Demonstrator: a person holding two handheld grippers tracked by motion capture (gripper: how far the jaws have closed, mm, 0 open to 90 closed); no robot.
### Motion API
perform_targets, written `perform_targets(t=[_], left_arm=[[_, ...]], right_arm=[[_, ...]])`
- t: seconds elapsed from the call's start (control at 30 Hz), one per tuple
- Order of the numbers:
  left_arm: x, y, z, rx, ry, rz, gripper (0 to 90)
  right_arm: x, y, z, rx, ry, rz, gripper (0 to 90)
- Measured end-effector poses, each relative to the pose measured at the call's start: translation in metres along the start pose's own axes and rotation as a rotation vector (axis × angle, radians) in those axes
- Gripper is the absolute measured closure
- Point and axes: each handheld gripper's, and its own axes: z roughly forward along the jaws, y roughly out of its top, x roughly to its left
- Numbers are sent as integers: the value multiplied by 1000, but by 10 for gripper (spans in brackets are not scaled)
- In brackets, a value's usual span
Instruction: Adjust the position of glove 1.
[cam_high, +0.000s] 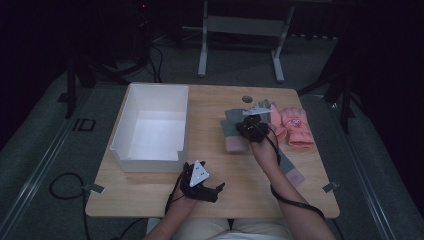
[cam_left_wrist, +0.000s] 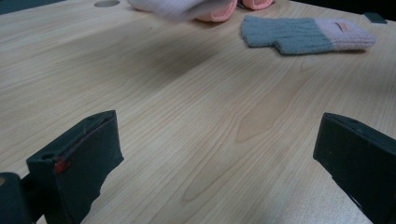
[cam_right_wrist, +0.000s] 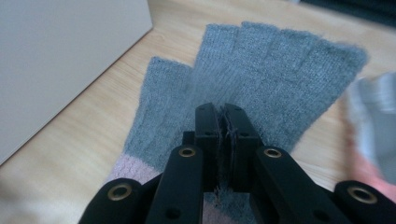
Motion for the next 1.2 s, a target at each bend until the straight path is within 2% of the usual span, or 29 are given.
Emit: perform_targets(t=[0.07,0.1,0.13,0.17,0.23,0.37,0.53,0.63,0.73,0.9,0.97,1.07,1.17,1.2], left_arm=[[0,0,0,-5,2,3,4],[0,0,0,-5,2,3,4],[0,0,0,-4,0,7,4],[0,0,0,-2,0,7,4],[0,0,0,-6,0,2,4],[0,0,0,-4,3,7,4],[0,0,0,-5,2,6,4],[-1,0,0,-5,5,9,4],[-1,0,0,-4,5,10,4],[-1,-1,-1,-8,5,7,4],[-1,-1,-1,-6,3,7,4],[-1,-1,-1,-9,2,9,4],[-1,0,-1,-2,-1,9,4],[-1,-1,-1,-5,2,9,4]], right_arm=[[5,-5,-18,-19,-2,18,853],[5,-5,-18,-19,-2,18,853],[8,-9,-26,-25,-14,21,852],[13,-20,-37,-30,-10,47,853],[18,-30,-44,-11,-11,54,852],[23,-60,-51,27,-19,104,852],[28,-88,-46,83,-14,129,852],[29,-96,-41,96,-2,156,852],[33,-103,-33,121,1,148,852],[34,-112,-16,155,-12,150,847],[32,-116,-12,164,-1,168,831],[32,-117,-11,160,-1,145,814],[29,-117,-10,159,20,157,799],[29,-117,-10,159,21,139,767]])
